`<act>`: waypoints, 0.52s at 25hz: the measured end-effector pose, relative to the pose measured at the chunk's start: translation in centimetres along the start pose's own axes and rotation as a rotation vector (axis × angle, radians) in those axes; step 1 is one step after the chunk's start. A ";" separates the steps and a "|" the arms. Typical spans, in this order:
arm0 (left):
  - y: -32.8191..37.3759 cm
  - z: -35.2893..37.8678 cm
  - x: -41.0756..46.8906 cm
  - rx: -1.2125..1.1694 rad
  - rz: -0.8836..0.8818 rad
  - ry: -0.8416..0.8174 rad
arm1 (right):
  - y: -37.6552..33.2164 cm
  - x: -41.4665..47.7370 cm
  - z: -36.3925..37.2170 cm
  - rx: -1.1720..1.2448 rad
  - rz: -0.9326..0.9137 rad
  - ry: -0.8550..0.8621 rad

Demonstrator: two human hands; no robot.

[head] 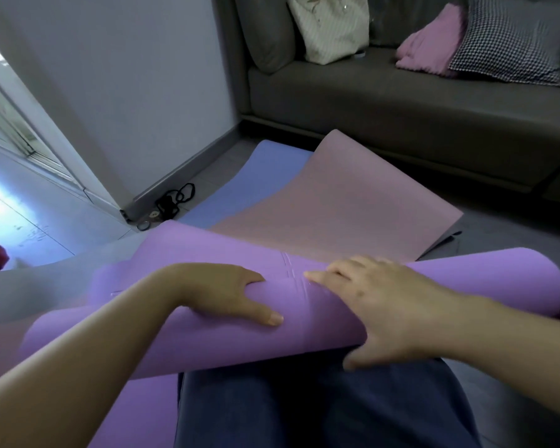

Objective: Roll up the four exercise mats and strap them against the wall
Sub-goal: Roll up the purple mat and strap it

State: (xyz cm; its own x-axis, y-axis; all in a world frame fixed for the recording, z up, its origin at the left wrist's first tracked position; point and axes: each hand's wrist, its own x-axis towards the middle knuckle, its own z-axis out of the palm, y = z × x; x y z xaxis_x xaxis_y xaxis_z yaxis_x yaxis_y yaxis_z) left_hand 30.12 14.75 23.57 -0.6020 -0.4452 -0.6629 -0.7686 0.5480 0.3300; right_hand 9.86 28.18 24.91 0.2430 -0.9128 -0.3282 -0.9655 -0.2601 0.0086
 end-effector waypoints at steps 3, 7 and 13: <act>0.1 -0.1 0.1 0.075 -0.055 0.053 | -0.4 1.2 2.3 -0.129 0.029 0.009; 0.4 4.0 -0.9 0.426 0.020 0.555 | 2.4 4.0 1.2 0.198 0.014 -0.135; -0.2 3.1 -0.3 0.453 -0.014 0.609 | 3.7 7.4 -1.8 0.428 0.031 -0.344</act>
State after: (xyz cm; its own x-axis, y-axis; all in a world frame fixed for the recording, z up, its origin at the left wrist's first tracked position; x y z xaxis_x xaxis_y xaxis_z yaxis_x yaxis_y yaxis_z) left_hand 31.09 17.01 21.59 -0.7069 -0.6947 -0.1332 -0.6924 0.7181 -0.0708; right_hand 8.22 19.93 24.21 0.2384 -0.7438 -0.6245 -0.9409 -0.0177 -0.3382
